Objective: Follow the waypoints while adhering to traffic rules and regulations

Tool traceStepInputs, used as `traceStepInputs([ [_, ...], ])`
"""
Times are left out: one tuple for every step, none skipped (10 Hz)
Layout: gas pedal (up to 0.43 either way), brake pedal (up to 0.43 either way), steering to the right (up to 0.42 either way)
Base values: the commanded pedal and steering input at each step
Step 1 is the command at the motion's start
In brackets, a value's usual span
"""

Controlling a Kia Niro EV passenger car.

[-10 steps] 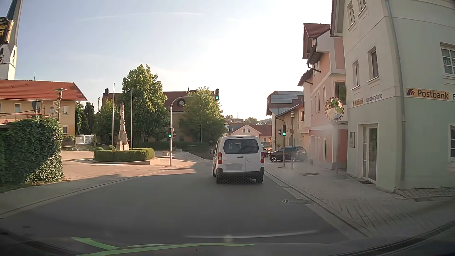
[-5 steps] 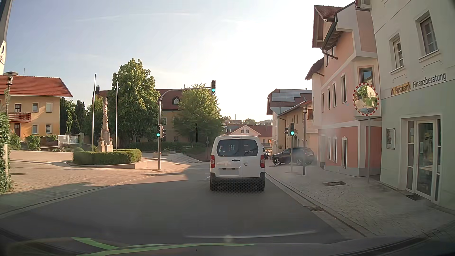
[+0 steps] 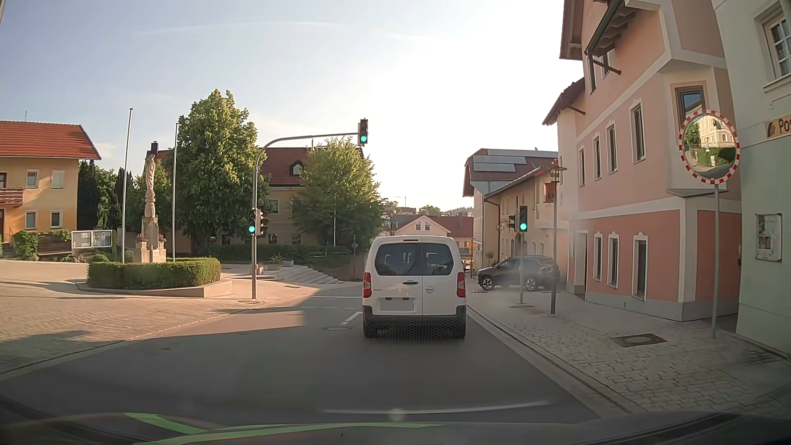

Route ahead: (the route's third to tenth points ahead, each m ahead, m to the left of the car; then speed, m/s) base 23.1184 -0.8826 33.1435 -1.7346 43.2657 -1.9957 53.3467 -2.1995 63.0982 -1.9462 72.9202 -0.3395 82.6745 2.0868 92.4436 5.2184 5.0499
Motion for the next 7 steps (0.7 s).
traceStepInputs([
  [0.0,0.293,0.017],
  [0.0,0.28,0.017],
  [0.0,0.256,0.017],
  [0.0,0.232,0.018],
  [0.0,0.207,0.018],
  [0.0,0.122,0.018],
  [0.0,0.037,0.018],
])
